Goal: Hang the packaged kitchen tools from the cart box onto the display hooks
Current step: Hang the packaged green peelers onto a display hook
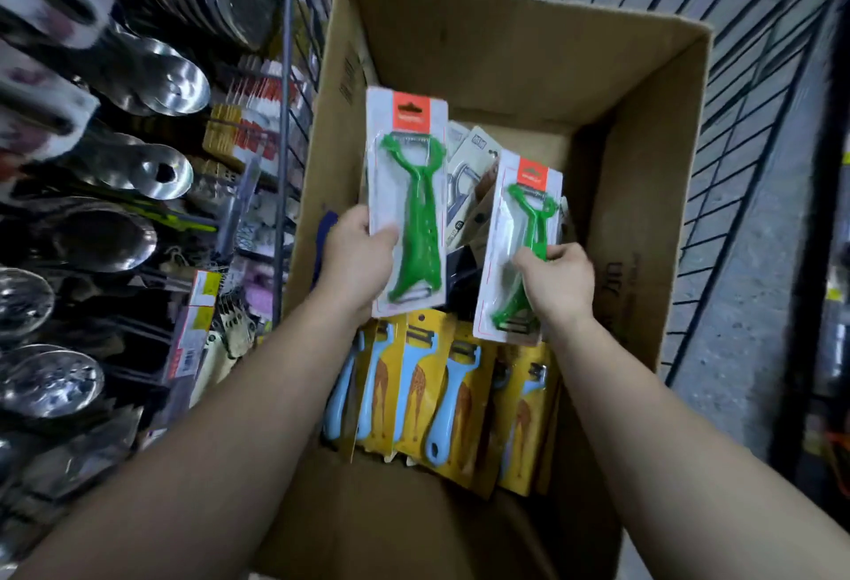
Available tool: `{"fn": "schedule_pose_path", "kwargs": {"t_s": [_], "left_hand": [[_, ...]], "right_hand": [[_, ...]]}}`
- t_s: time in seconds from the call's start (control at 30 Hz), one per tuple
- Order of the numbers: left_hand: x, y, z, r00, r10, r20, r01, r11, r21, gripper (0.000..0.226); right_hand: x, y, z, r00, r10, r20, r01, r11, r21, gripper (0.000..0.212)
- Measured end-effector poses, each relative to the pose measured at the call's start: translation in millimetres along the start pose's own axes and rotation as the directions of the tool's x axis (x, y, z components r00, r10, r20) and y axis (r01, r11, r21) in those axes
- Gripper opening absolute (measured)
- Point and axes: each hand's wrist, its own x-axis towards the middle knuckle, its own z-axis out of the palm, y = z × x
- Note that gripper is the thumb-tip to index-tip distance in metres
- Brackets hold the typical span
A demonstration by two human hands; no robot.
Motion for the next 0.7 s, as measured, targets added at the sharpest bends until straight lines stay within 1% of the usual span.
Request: {"fn": "schedule_pose_path", "kwargs": {"t_s": [0.1,0.2,0.27,0.3,0.43,0.53,0.57,0.63,0.7], "left_hand": [[-23,-2,-15,0.989,-0.114,0.096,0.132,0.970,-0.205,0.018],[-49,-2,-28,0.970,-0.117,0.213,0.177,0.940,-0.290,0.017],[-66,2,-37,0.952,-0.076,0.296,0.169,0.939,-0.299,0.019],[-72,4,-41,0.948,-0.061,0.311,0.159,0.940,-0.301,0.019],[-95,12,-57,0.946,-0.026,0.324,0.120,0.954,-0.274,0.021],[-106,8,-66,0.953,0.009,0.302,0.078,0.959,-0.272,0.015],[-113,10,-69,0.956,0.024,0.292,0.060,0.959,-0.276,0.024],[-124,11,-75,0.958,0.057,0.280,0.022,0.962,-0.273,0.060],[-137,9,-79,0.956,0.087,0.281,-0.009,0.964,-0.265,0.089]], "right_hand": [[-22,-6,-8,0.999,-0.038,0.026,0.038,0.999,0.009,0.031],[-48,-13,-16,0.991,-0.131,0.041,0.130,0.991,0.018,0.033],[-70,-16,-24,0.976,-0.209,0.065,0.208,0.978,0.021,0.042],[-80,-17,-28,0.967,-0.245,0.064,0.244,0.970,0.023,0.049],[-114,-20,-44,0.936,-0.350,0.032,0.348,0.936,0.056,0.068],[-132,-23,-52,0.909,-0.413,0.058,0.406,0.908,0.104,0.087],[-138,-23,-56,0.899,-0.433,0.070,0.425,0.899,0.102,0.091],[-148,-25,-62,0.878,-0.471,0.082,0.465,0.881,0.082,0.097],[-157,-26,-67,0.854,-0.513,0.093,0.507,0.858,0.075,0.099]]}}
